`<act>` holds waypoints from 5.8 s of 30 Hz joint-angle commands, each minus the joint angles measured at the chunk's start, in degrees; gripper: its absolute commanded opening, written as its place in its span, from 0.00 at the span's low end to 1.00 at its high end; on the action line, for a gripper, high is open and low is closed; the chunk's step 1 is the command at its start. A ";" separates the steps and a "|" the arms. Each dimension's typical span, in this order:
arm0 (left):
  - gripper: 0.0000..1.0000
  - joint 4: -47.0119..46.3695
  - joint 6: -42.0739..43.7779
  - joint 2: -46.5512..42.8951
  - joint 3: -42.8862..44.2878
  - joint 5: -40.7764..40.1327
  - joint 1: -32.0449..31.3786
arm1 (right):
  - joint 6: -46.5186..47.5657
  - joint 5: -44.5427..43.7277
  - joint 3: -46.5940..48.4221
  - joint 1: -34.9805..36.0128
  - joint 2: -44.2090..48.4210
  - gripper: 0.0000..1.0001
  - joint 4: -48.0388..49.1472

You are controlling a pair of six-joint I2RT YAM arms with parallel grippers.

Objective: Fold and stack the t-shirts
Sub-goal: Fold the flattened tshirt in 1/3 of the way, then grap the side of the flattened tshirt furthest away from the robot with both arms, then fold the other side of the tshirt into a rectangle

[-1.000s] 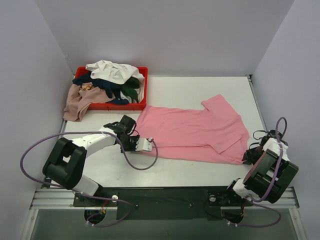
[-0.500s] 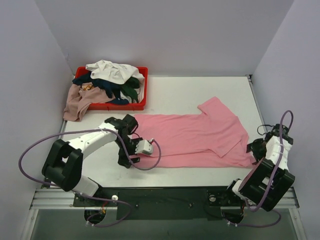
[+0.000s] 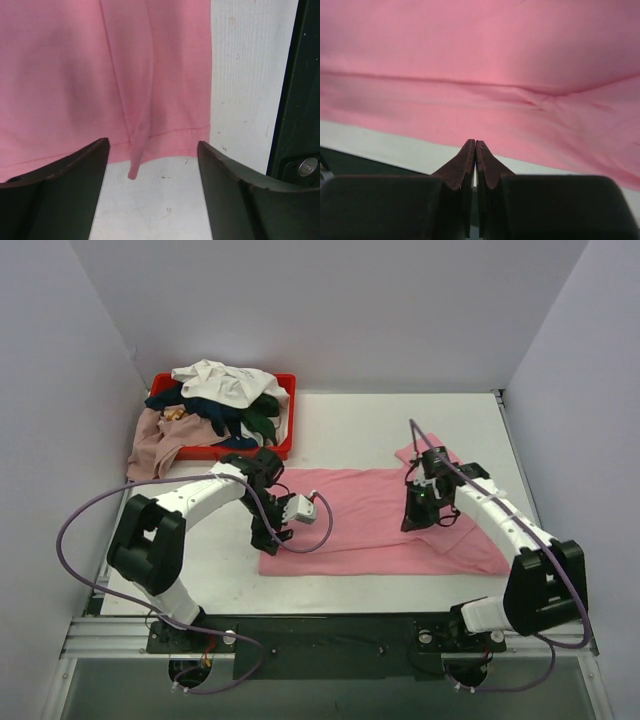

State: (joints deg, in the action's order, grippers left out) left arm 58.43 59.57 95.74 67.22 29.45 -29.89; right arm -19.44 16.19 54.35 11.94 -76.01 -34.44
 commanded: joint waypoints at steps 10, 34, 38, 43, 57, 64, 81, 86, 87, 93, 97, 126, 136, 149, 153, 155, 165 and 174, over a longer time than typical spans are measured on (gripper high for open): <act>0.00 -14.31 -9.02 2.34 -3.59 -6.33 0.09 | -2.79 0.25 -5.74 8.44 -15.39 0.00 1.04; 0.59 -12.65 -22.05 4.10 11.34 -3.81 5.37 | 3.80 6.51 12.61 -1.82 -10.21 0.29 -0.63; 0.66 -10.10 -19.41 8.40 22.40 -3.70 5.54 | 3.79 -5.86 26.40 -10.00 -17.58 0.50 -0.81; 0.68 -9.57 -21.42 14.82 29.71 -3.70 6.16 | 4.76 -11.86 52.22 -15.99 -40.50 0.60 -5.72; 0.68 -6.05 -16.51 18.42 34.29 -3.96 9.06 | 12.14 -15.75 78.28 -16.08 -69.63 0.53 -15.74; 0.68 4.11 -10.36 28.68 45.44 -6.07 9.06 | 16.71 -14.16 76.35 -15.02 -70.60 0.21 -19.09; 0.73 15.38 1.69 49.18 72.78 -10.03 5.02 | 17.68 -8.63 63.71 -18.19 -52.15 0.00 -13.29; 0.71 19.08 4.59 49.19 70.69 -6.87 3.70 | 17.95 -8.98 58.16 -18.19 -48.71 0.00 -11.97; 0.70 19.17 4.50 49.01 69.55 -6.69 3.70 | 17.86 -9.15 57.72 -18.19 -48.01 0.00 -11.80; 0.67 11.46 -0.50 49.27 65.32 -9.49 3.70 | 16.90 -7.32 54.64 -18.27 -44.94 0.00 -10.74; 0.54 9.07 -1.74 49.28 63.74 -10.64 3.44 | 16.63 -6.08 50.95 -18.27 -41.08 0.00 -9.51; 0.00 -9.92 -18.61 4.63 13.40 -11.44 1.16 | 4.86 -8.10 10.63 -22.22 -8.55 0.00 -11.71; 0.44 4.97 -13.03 4.54 6.95 -5.29 -4.39 | 3.27 -5.90 3.84 -24.43 -9.77 0.00 -11.62; 0.89 1.15 0.16 6.73 15.91 -2.84 1.06 | 3.71 -5.81 4.01 -24.43 -9.16 0.00 -11.00; 0.71 6.69 7.13 11.83 20.76 4.73 -0.69 | 3.62 -6.51 3.58 -24.34 -9.25 0.00 -10.83; 0.60 5.56 8.19 13.76 21.11 6.14 -1.75 | 3.71 -6.78 3.40 -24.34 -9.16 0.00 -10.74; 0.25 -3.67 1.34 20.36 19.36 -3.16 -1.58 | 3.71 -7.57 2.87 -24.43 -8.45 0.00 -10.65; 0.21 -0.07 3.10 10.62 8.65 -7.12 -0.70 | 3.62 -9.15 2.52 -24.34 -9.33 0.00 -10.65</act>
State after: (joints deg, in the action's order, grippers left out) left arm 56.14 61.47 114.28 80.95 24.99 -31.31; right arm -15.25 9.30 57.34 -12.67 -85.91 -42.87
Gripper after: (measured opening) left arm 0.211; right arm 0.005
